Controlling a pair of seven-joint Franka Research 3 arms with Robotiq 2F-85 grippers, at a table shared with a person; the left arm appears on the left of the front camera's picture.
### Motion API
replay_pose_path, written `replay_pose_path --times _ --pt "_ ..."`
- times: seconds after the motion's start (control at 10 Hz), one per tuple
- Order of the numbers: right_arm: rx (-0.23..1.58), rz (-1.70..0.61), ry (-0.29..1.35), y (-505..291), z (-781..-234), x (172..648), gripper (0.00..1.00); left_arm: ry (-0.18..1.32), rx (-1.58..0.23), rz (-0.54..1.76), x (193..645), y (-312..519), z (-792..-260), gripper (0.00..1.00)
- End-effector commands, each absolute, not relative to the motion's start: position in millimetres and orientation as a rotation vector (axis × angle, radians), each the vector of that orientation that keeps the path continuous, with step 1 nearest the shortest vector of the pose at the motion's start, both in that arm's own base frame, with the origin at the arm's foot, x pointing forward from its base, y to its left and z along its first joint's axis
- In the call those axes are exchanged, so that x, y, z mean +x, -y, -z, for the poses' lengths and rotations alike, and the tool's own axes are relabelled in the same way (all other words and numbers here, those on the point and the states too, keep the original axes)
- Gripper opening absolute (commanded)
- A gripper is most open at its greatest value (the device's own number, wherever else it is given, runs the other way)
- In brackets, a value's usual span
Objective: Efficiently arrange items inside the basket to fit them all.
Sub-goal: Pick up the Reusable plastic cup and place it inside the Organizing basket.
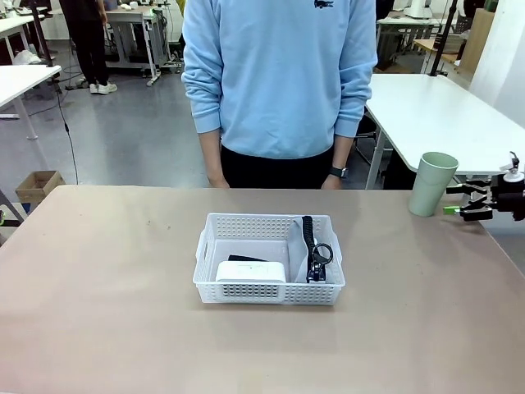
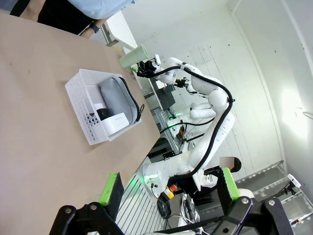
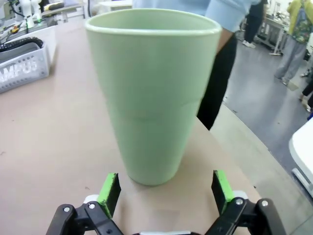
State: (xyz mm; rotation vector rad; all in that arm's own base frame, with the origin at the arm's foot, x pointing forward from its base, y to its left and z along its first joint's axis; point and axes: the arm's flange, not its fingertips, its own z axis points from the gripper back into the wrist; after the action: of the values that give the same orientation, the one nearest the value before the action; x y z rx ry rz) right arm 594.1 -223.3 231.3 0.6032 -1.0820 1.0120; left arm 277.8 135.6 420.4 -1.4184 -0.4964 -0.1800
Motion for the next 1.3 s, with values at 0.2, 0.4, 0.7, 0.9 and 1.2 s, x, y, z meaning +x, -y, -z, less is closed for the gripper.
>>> replay_pose_path --times 0.2,0.4,0.7,0.9,1.2 --pt "0.662 -1.014 1.08 203 -228 612 1.0 0.486 -1.428 0.183 275 -137 -423 1.0" --pt "0.689 -1.025 1.081 194 -226 617 1.0 0.486 -1.428 0.183 275 -137 -423 1.0" --pt "0.738 -1.005 1.093 186 -228 624 1.0 0.486 -1.428 0.183 275 -137 -423 1.0" --pt "0.765 -0.99 1.089 183 -229 628 1.0 0.486 -1.428 0.183 275 -137 -423 1.0" --pt "0.842 -0.957 1.141 182 -246 630 1.0 0.486 -1.428 0.183 275 -137 -423 1.0"
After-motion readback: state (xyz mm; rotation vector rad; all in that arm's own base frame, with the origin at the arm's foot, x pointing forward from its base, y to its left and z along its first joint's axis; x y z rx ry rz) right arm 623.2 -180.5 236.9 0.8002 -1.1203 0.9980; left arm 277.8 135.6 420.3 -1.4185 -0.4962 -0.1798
